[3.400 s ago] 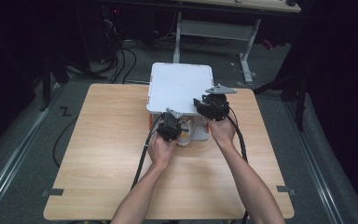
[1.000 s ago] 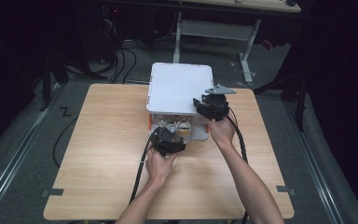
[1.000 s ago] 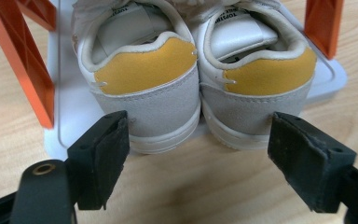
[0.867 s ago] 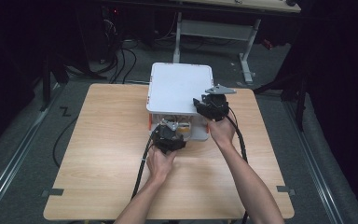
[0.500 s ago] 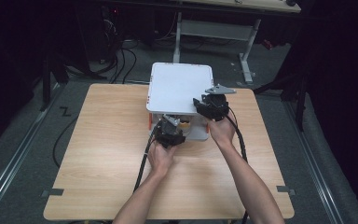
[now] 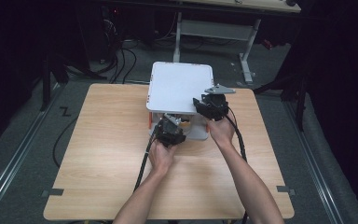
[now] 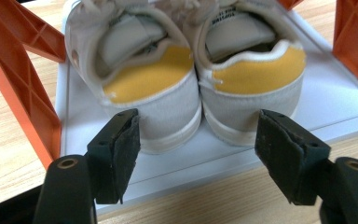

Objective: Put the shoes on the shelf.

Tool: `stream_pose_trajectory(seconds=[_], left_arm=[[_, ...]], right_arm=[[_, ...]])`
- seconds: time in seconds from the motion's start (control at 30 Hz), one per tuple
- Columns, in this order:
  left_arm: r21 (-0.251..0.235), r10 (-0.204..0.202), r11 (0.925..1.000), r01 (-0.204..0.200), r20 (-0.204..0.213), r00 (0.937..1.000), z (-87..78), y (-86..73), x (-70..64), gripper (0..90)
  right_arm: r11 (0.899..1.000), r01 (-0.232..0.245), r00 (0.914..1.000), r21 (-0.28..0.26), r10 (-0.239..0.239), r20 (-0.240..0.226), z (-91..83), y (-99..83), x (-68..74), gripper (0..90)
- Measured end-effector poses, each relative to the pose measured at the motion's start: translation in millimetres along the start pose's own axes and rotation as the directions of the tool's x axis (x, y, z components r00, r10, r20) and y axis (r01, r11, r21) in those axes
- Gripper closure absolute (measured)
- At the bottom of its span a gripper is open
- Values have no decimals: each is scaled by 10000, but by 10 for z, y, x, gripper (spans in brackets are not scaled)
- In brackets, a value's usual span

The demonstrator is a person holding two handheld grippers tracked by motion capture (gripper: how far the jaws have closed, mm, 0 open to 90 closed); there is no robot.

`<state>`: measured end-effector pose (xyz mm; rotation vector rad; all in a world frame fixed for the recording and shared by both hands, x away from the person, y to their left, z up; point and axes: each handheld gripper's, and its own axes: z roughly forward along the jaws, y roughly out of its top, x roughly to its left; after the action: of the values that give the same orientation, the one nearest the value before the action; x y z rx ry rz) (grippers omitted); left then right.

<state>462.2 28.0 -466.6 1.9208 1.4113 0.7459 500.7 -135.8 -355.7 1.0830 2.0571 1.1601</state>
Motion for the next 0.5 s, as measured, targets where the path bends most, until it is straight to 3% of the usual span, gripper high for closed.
stream_pose_trajectory(seconds=[0.5], left_arm=[[-200, 139, 9997, -127, 625, 9979, -170, -53, 71, 238]], right_arm=[[10000, -54, 10000, 55, 54, -35, -1, 9, -7, 588]])
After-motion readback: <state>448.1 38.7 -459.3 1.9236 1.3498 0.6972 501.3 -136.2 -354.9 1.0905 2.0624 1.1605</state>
